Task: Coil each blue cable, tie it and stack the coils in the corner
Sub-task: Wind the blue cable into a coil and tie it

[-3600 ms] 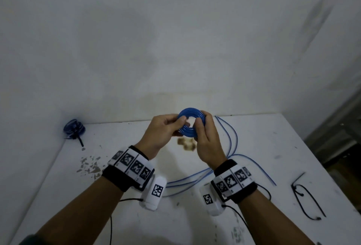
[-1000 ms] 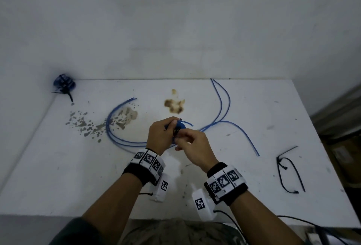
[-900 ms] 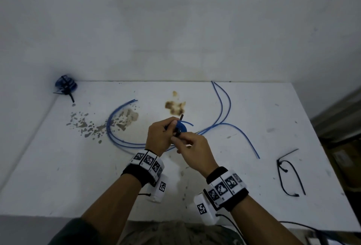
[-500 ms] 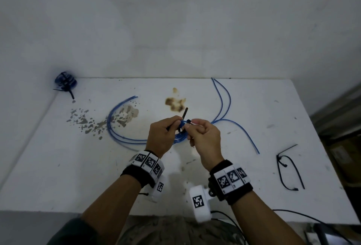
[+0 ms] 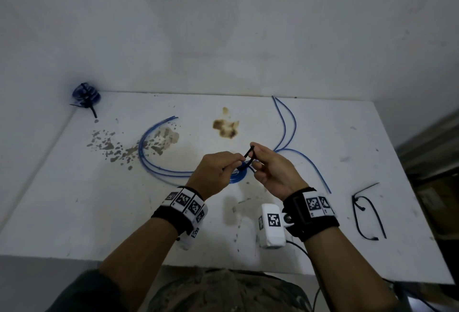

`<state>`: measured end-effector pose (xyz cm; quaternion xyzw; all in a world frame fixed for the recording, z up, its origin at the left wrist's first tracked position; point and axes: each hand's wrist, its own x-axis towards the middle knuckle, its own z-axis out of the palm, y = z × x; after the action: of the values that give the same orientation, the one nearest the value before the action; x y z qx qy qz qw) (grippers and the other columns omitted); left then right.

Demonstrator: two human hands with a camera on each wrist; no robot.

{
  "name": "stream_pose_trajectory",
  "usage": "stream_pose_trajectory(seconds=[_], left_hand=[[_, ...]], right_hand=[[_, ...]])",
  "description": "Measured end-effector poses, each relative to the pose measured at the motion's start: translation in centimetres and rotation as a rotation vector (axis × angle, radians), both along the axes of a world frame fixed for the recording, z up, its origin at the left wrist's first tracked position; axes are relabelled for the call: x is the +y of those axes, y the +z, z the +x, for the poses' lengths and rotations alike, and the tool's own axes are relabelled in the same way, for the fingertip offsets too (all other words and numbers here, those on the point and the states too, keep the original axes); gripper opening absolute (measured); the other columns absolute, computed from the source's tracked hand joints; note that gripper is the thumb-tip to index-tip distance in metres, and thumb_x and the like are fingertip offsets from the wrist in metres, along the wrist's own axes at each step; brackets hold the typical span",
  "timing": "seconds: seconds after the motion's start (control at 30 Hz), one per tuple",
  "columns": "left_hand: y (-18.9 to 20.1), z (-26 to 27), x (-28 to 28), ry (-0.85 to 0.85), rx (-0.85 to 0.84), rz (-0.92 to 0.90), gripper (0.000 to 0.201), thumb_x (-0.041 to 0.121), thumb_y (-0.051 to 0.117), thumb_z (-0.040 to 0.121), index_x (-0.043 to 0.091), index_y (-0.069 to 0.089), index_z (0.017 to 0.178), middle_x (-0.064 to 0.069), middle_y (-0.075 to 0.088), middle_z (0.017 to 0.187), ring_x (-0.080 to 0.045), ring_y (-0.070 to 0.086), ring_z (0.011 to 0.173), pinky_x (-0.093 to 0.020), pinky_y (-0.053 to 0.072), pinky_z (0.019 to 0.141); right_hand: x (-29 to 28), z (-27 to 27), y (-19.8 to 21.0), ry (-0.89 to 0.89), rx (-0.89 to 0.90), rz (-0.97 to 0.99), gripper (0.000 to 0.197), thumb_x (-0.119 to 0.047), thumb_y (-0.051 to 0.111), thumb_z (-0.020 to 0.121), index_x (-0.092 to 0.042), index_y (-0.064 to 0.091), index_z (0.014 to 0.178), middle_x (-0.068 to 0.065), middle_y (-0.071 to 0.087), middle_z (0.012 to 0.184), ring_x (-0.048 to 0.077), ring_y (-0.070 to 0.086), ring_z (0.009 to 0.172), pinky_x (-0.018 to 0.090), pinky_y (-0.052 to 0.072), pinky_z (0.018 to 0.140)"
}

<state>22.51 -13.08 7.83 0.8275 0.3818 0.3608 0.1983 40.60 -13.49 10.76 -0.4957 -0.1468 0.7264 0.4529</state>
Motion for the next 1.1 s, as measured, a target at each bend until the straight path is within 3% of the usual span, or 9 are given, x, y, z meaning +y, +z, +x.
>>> stream_pose_trajectory(seconds=[0.2,0.6,0.83,1.1], left_hand=[[-0.1,-0.2,0.3,0.001,0.014,0.030,0.025,0.014,0.049,0.095,0.003,0.071,0.098,-0.006,0.072,0.083,-0.019,0.066,0.072,-0.029,0.052,0.069],[-0.3,0.0,0.3,0.029,-0.008,-0.044,0.021,0.014,0.052,0.096,0.008,0.071,0.097,-0.002,0.064,0.072,-0.014,0.052,0.061,-0.025,0.044,0.061],[-0.4,0.0,0.3,-0.017,0.006,-0.071,0.024,0.017,0.049,0.095,0.007,0.071,0.099,-0.005,0.067,0.075,-0.021,0.059,0.064,-0.037,0.050,0.063],[-0.3,0.1,0.2,-0.027,0.022,-0.072,0.024,0.017,0.050,0.095,0.006,0.071,0.099,-0.005,0.068,0.076,-0.018,0.059,0.064,-0.034,0.049,0.064]], right_hand=[[-0.1,-0.4,-0.1,0.013,0.031,-0.008,0.017,-0.012,0.051,0.101,-0.006,0.066,0.105,0.000,0.063,0.075,0.006,0.045,0.053,0.016,0.032,0.042],[-1.2,-0.1,-0.1,0.026,0.003,0.073,0.021,-0.013,0.050,0.101,-0.006,0.067,0.110,0.001,0.059,0.075,0.011,0.041,0.059,0.020,0.031,0.046],[-1.5,0.0,-0.2,0.012,-0.031,0.049,0.019,-0.014,0.052,0.100,-0.007,0.068,0.108,0.001,0.060,0.074,0.010,0.047,0.055,0.021,0.036,0.048],[-1.8,0.1,-0.5,0.002,-0.065,0.072,0.018,-0.015,0.054,0.100,-0.007,0.069,0.107,0.002,0.062,0.074,0.011,0.045,0.057,0.021,0.036,0.048]])
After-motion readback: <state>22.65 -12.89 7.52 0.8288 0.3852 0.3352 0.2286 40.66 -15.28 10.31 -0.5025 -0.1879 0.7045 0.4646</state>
